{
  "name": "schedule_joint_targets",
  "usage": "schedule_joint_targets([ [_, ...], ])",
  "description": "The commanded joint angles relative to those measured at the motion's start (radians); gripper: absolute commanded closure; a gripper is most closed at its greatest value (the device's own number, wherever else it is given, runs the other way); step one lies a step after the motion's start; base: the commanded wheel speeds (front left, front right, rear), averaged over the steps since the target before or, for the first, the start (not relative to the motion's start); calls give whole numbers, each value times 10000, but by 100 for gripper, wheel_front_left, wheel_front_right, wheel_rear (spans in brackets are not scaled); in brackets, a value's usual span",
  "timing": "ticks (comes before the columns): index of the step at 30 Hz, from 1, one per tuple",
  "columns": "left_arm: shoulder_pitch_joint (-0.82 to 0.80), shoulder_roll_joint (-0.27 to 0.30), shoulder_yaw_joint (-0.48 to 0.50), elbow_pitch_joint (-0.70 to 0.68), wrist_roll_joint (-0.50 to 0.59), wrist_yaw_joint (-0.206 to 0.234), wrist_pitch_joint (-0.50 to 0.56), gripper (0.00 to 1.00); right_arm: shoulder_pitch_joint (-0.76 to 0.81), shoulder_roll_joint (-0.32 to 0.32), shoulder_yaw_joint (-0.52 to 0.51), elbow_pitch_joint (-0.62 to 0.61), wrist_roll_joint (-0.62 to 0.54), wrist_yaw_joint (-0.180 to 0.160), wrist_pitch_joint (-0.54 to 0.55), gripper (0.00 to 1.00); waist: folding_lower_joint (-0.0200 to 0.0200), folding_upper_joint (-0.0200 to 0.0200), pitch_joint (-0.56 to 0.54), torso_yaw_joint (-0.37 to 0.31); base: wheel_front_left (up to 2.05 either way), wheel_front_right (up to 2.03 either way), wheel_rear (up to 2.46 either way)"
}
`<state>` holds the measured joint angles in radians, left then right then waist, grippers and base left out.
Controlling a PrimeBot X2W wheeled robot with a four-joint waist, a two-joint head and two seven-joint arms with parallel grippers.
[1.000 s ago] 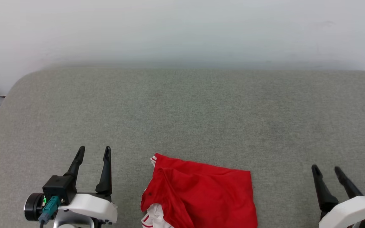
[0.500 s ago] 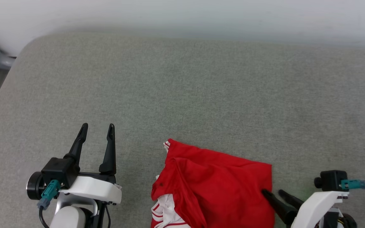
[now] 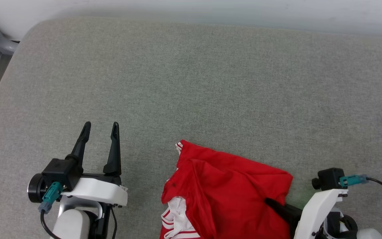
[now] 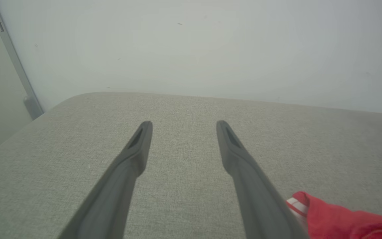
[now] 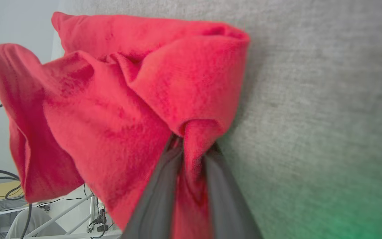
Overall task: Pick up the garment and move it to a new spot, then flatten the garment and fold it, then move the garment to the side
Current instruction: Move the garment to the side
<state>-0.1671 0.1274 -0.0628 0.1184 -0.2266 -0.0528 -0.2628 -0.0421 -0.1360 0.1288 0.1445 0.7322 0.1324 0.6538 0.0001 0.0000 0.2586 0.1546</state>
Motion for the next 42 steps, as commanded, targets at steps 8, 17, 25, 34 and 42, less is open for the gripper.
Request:
schedule_joint_targets([
  [8,263,-65,239,94,274,-150,-22,0,-115,-616,59,-412,-512,-28,-367,100,-1,0,-654,-516,0,0,0],
  [17,600,-56,460,-220,456,-244,-23,0,-122,-1471,-411,-1169,-1951,-25,46,100,-1,0,-806,-1892,0,0,0],
  [25,24,86,238,-886,781,-417,-23,0,-1254,-2012,-724,-1333,-2843,-23,252,100,-1,0,103,-3943,0,0,0],
  [34,-777,499,-111,-1525,1057,-524,94,0,-3359,-2182,-848,-61,-3285,-23,-336,100,-1,0,1565,-5341,0,0,0],
  [42,-1643,1090,-572,-2550,1268,-648,776,0,-5241,-2552,-1993,1401,-3927,-23,-1118,100,-1,0,3185,-5529,0,0,0],
])
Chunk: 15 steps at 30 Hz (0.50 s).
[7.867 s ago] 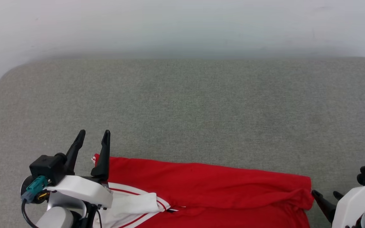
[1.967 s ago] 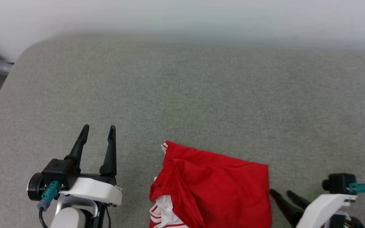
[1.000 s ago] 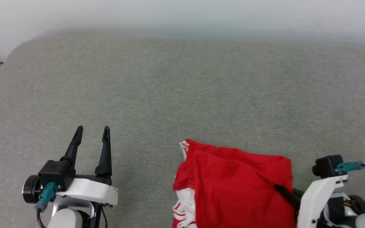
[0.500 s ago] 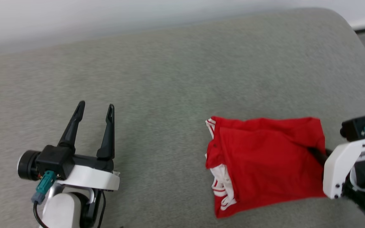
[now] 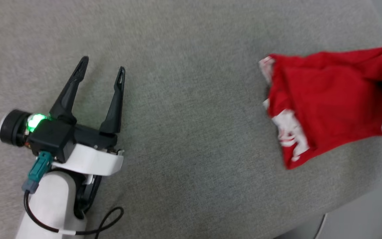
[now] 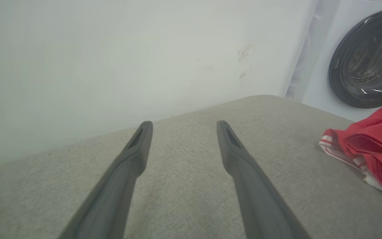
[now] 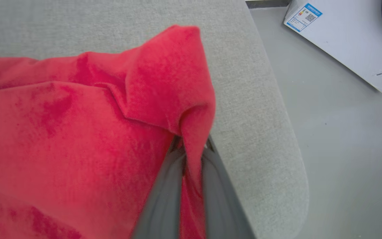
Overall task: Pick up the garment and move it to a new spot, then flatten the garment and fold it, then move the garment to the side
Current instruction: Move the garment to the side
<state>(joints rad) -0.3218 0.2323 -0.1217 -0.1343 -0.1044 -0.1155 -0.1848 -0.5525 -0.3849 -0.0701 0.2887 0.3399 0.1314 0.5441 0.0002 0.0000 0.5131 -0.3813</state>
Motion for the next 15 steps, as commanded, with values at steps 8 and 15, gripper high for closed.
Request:
schedule_joint_targets([
  [8,-1066,405,-553,-456,-9,-98,289,0,-1623,-485,-1650,1390,-1007,-15,-804,100,-2,0,1694,335,0,0,0],
  [15,-1483,535,-831,-625,-45,-122,334,0,-2396,-128,-3077,2285,-2065,-15,-1552,94,-2,0,2066,643,0,0,0],
])
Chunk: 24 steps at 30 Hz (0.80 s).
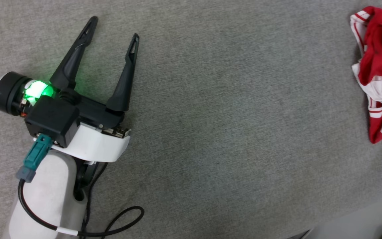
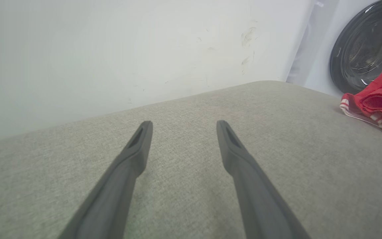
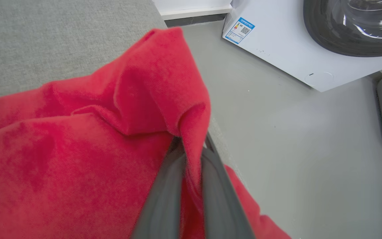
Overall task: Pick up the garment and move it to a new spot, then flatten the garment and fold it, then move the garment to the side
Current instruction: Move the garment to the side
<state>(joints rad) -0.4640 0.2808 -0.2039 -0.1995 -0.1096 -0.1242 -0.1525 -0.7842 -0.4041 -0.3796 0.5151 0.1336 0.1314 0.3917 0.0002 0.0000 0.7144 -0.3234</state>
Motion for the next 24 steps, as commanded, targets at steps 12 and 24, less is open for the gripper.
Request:
schedule_joint_targets([
  [12,315,-144,-169,659,-239,135,-423,0,153,856,-1557,599,-1838,-15,-1723,0,-2,0,-805,377,0,0,0],
  [24,1689,-719,-84,1944,-785,616,-959,0,2492,1979,-1483,-435,-1301,-14,-3498,0,-2,0,-3141,936,0,0,0],
])
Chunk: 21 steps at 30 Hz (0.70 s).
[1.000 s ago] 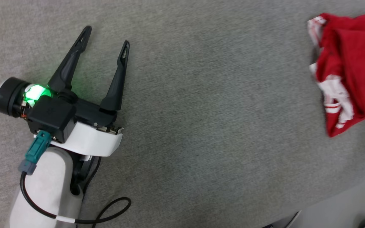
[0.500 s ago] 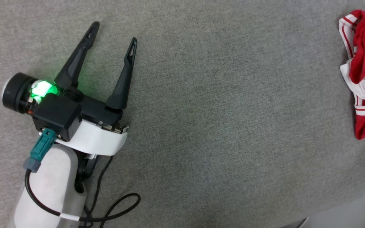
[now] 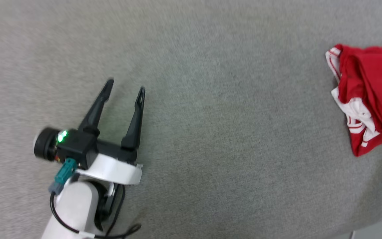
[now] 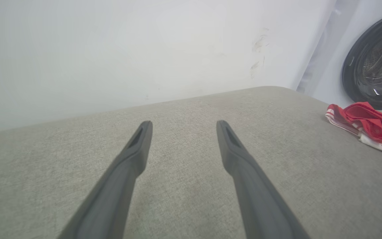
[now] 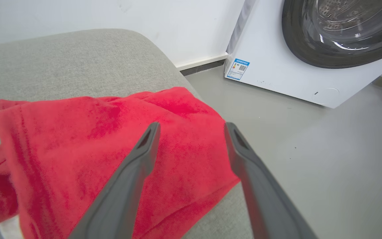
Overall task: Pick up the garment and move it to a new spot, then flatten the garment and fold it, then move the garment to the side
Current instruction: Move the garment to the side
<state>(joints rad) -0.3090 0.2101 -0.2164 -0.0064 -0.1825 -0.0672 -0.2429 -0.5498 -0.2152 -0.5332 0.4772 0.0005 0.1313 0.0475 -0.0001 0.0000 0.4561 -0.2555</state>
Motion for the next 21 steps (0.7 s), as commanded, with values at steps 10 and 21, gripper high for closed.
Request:
schedule_joint_targets([
  [10,1142,-256,255,725,-359,308,-187,0,2481,1051,538,-1477,612,-12,-744,0,1,0,-1933,931,0,0,0],
  [21,2077,-674,530,1435,-697,488,-236,0,4586,1634,2172,-3523,1181,-11,-515,0,1,0,-3214,1725,0,0,0],
])
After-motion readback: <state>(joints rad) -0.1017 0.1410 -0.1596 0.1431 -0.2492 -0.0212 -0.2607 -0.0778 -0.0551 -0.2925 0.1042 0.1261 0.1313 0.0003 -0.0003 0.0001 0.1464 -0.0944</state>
